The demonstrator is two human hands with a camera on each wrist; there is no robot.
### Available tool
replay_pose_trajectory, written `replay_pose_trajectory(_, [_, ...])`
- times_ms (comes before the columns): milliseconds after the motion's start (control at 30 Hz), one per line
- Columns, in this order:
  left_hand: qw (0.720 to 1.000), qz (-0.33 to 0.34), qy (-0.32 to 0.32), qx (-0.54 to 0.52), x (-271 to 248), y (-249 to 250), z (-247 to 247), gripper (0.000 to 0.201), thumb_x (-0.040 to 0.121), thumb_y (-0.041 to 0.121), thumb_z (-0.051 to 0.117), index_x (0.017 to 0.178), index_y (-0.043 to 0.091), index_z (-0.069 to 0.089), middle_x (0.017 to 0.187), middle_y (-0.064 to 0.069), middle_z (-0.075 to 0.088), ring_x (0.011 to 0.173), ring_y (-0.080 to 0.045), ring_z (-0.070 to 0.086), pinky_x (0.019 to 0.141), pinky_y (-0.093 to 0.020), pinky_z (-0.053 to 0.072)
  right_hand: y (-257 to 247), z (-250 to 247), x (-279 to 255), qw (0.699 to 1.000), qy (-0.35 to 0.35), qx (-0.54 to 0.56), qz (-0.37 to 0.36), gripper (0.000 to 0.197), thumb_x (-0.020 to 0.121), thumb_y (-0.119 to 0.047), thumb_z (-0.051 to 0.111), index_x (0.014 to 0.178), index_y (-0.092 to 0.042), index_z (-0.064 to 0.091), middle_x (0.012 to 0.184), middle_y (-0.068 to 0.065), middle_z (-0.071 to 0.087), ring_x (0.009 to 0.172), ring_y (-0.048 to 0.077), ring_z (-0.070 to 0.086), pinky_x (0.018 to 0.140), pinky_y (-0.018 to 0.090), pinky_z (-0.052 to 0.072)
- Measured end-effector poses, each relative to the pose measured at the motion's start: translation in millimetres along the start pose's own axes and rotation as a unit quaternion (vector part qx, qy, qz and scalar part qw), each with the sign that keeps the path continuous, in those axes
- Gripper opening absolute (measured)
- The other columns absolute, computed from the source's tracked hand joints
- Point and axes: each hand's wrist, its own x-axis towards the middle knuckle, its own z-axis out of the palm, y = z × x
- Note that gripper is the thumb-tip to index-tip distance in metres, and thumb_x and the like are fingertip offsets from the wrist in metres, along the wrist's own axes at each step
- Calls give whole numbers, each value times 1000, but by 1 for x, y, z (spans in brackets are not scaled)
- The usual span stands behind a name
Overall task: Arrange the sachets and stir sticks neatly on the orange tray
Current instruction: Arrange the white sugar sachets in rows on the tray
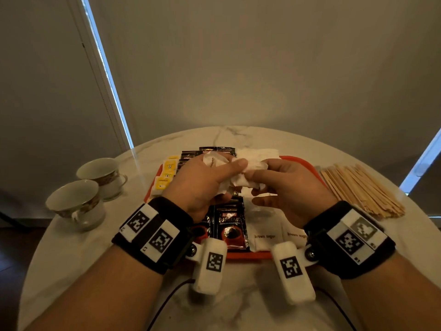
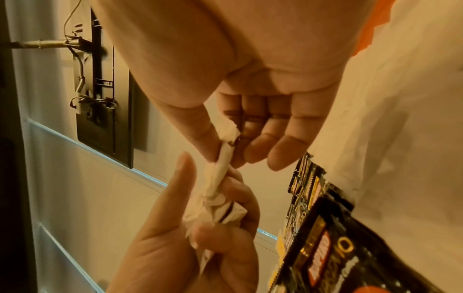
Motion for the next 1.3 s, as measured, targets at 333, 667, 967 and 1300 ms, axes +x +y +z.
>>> replay_pose_trajectory(333, [1000,19,-24,5,-10,-11,-2,27,82,1,82,104,10,70,87,-7,76,70,-15,72,52,-24,52,-9,-10,-14,992,47,-119,-2,8,92,-16,73,92,-20,79,93,8,77,79,19,64,70,35,51])
replay_pose_trajectory(667, [999,26,-30,-35,-13,-9,-1,22,86,-4,75,103,9,68,77,-3,73,69,-15,72,50,-23,52,10,-51,-57,953,95,-236,167,13,92,-10,69,94,-19,79,102,3,75,80,14,64,60,24,51])
replay_pose_trajectory(967, [999,26,-21,-33,-14,-7,-3,20,88,-1,75,104,9,69,78,-3,73,70,-15,73,50,-22,52,13,-49,-62,933,115,-302,156,10,87,-18,78,88,-28,79,106,-12,67,98,6,55,71,25,40])
replay_pose_trajectory(1300, [999,18,-21,-30,-13,-7,-3,18,88,-1,75,99,12,69,74,-1,73,67,-14,72,50,-22,52,5,-30,-68,955,61,-263,119,12,95,-15,67,92,-14,78,82,1,78,68,10,68,61,23,54])
